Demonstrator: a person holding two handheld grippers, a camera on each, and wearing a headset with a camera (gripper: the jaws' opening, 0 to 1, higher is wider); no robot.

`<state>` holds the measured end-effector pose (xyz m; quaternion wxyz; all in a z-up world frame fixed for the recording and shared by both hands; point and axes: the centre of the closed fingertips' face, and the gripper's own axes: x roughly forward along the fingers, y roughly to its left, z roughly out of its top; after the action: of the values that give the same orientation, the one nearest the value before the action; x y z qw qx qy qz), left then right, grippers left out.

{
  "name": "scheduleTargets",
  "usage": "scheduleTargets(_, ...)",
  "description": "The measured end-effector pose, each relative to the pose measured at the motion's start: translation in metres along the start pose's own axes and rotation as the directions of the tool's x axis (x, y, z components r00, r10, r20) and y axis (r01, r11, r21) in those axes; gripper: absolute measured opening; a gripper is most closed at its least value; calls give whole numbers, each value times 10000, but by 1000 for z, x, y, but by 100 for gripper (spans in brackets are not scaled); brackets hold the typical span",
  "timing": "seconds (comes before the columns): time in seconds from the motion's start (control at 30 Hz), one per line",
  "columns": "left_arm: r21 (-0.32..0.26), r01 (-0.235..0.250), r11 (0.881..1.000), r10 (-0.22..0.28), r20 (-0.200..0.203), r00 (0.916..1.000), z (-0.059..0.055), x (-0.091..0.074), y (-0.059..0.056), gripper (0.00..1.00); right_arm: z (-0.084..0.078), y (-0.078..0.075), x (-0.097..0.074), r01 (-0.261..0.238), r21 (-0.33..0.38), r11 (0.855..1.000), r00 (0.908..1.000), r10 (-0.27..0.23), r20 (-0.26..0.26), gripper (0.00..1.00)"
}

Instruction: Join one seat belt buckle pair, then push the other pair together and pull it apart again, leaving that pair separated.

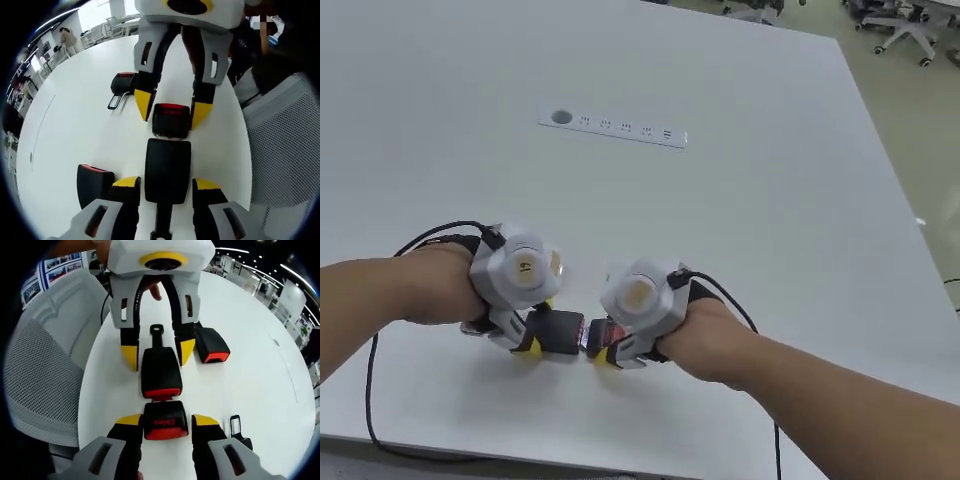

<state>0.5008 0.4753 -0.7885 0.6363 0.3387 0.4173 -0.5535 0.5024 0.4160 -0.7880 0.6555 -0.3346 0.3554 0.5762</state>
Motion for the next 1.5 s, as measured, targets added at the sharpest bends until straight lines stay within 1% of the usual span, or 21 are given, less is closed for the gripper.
scheduleTargets(0.13, -216, -119, 9997, 128, 415, 9991, 2, -8, 3, 43, 3, -3, -6, 109, 60, 9999, 9999, -109, 89, 37)
scheduleTargets(0.2, -55, -197, 9998, 200, 728, 9971, 13, -23, 3, 42, 12, -6, -14, 171, -66, 9998, 9996, -170, 240, 36)
scheduleTargets(0.23, -89, -240, 9997, 247, 807, 9964, 14, -26, 4, 42, 16, -9, -18, 264, -145, 9995, 9991, -259, 344, 36)
scheduleTargets(0.27, -150, -338, 9993, 351, 901, 9953, 16, -31, 8, 42, 21, -11, -24, 285, -185, 9994, 9987, -277, 430, 36)
scheduleTargets(0.37, -253, -540, 9982, 563, 1018, 9932, 18, -39, 19, 43, 25, -17, -33, 331, -256, 9991, 9982, -318, 516, 36)
scheduleTargets(0.4, -307, -576, 9979, 605, 1057, 9926, 18, -42, 22, 43, 25, -20, -33, 348, -273, 9990, 9981, -333, 522, 36)
scheduleTargets(0.5, -519, -892, 9947, 947, 1150, 9888, 15, -44, 40, 43, 20, -30, -40, 490, -218, 9986, 9978, -480, 447, 35)
scheduleTargets(0.53, -602, -1032, 9928, 1095, 1148, 9873, 13, -45, 46, 43, 14, -37, -40, 557, -177, 9983, 9977, -549, 398, 35)
scheduleTargets(0.57, -636, -1078, 9921, 1145, 1144, 9868, 13, -45, 47, 43, 11, -41, -40, 599, -116, 9981, 9976, -595, 350, 35)
scheduleTargets(0.67, -728, -1218, 9899, 1293, 1088, 9856, 8, -46, 61, 44, 0, -56, -47, 744, 297, 9968, 9967, -752, 292, 35)
scheduleTargets(0.73, -755, -1280, 9889, 1358, 1099, 9846, 8, -47, 65, 45, -5, -62, -52, 849, 535, 9950, 9958, -865, 286, 35)
scheduleTargets(0.83, -736, -1399, 9874, 1464, 925, 9849, -3, -43, 80, 46, -13, -74, -55, 1008, 618, 9930, 9946, -1021, 196, 36)
scheduleTargets(0.87, -650, -1448, 9873, 1497, 769, 9857, -8, -42, 84, 47, -16, -76, -56, 1046, 602, 9927, 9943, -1057, 151, 36)
scheduleTargets(0.97, -655, -1438, 9874, 1479, 625, 9870, -10, -42, 85, 48, -29, -85, -57, 1046, 681, 9922, 9945, -1046, -24, 37)
scheduleTargets(1.07, -569, -1348, 9892, 1377, 505, 9892, -14, -38, 89, 49, -35, -87, -54, 1094, 670, 9917, 9940, -1087, -151, 39)
scheduleTargets(1.13, -30, -1219, 9925, 1219, -97, 9925, -18, -36, 86, 48, -44, -94, -52, 1145, 474, 9923, 9930, -1128, -357, 40)
scheduleTargets(1.17, -86, -1202, 9927, 1202, -11, 9928, -19, -29, 89, 48, -48, -97, -50, 1129, 407, 9928, 9927, -1110, -469, 40)
scheduleTargets(1.27, -118, -1099, 9939, 1100, 52, 9939, -15, -28, 92, 48, -50, -97, -53, 1027, 428, 9938, 9931, -1000, -607, 40)
scheduleTargets(1.37, -142, -1001, 9949, 1001, 26, 9950, -22, -23, 101, 48, -52, -100, -51, 978, 421, 9943, 9933, -949, -661, 40)
scheduleTargets(1.43, -114, -838, 9964, 838, 9, 9965, -21, -22, 98, 47, -51, -100, -49, 823, 437, 9956, 9951, -797, -584, 40)
scheduleTargets(1.5, -161, -786, 9968, 787, 53, 9969, -21, -20, 100, 46, -51, -102, -45, 705, 509, 9962, 9964, -679, -514, 40)
